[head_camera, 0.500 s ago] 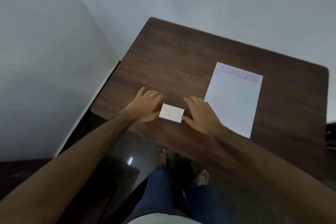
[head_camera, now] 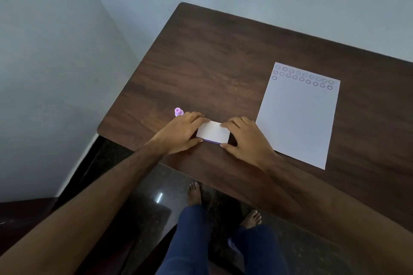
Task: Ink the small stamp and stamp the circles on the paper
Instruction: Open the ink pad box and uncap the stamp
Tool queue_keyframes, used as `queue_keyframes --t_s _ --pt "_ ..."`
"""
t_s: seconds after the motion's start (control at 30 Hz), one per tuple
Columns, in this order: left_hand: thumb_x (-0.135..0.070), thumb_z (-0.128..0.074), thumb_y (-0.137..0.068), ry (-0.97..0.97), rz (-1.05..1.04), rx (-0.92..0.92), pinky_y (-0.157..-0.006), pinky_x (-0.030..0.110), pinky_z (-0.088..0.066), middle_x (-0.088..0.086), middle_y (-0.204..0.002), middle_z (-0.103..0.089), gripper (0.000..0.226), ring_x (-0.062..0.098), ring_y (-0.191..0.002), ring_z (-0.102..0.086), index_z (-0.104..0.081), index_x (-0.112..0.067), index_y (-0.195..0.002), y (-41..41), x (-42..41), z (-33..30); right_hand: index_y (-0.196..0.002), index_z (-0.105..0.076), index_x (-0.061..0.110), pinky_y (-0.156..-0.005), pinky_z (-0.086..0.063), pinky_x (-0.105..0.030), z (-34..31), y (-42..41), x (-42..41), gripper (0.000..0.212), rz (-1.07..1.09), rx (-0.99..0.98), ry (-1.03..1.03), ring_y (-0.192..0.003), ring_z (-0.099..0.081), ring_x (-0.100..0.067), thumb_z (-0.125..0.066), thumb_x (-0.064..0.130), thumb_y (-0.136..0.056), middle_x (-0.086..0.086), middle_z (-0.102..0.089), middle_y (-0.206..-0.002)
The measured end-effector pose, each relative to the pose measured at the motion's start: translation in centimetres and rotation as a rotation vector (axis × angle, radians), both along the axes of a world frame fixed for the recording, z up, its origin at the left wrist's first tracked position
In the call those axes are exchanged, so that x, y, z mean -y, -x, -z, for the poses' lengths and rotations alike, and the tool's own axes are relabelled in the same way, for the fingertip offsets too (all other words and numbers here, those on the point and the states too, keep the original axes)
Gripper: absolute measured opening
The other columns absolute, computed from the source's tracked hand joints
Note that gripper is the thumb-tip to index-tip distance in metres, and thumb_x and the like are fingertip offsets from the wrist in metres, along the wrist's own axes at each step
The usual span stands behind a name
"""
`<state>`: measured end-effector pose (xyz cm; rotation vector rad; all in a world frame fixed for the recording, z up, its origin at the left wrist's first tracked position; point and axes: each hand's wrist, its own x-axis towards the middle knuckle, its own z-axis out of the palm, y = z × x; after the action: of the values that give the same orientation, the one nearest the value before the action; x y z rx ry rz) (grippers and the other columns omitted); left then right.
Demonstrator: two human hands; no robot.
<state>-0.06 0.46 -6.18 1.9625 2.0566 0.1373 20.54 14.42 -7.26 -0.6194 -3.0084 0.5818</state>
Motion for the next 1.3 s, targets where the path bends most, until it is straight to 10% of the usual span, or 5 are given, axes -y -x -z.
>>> queue_keyframes --t_s 0.53,1.07,1.3 --pt "-0.038 -0.067 -0.091 -0.147 -0.049 0.132 -0.079 0.002 -0.037 -0.012 -0.135 -0.038 0.068 -0.015 -0.1 -0.046 -0.032 -0.03 -0.149 1.9 -4.9 4.1 -0.128 -0.061 0.026 -0.091 -0.046 -0.029 2.6 0.7 -6.4 0.054 -0.081 -0.206 -0.123 -0.11 -0.051 -0.011 -0.067 0.053 -0.082 0.008 -0.062 -0.12" --pt "-0.038 -0.081 -0.077 -0.388 -0.175 0.408 -0.075 0.004 -0.043 -0.004 -0.129 -0.058 0.085 -0.005 -0.072 -0.056 -0.035 -0.034 -0.149 -0.8 1.6 5.7 -0.125 -0.067 0.022 -0.092 -0.046 -0.02 -0.2 -2.5 0.5 0.034 -0.026 -0.163 -0.052 -0.112 -0.061 -0.009 -0.055 0.037 -0.097 0.005 -0.069 -0.126" --pt "-0.044 -0.081 -0.076 -0.436 -0.228 0.41 -0.107 0.05 -0.044 -0.001 -0.14 -0.056 0.103 0.019 -0.098 -0.064 -0.015 -0.035 -0.155 -1.5 2.1 5.8 -0.09 -0.066 0.006 -0.082 -0.052 -0.035 -1.7 0.2 -1.1 0.028 0.192 -0.259 0.049 -0.079 -0.073 -0.019 -0.046 0.021 -0.101 -0.01 -0.075 -0.09"
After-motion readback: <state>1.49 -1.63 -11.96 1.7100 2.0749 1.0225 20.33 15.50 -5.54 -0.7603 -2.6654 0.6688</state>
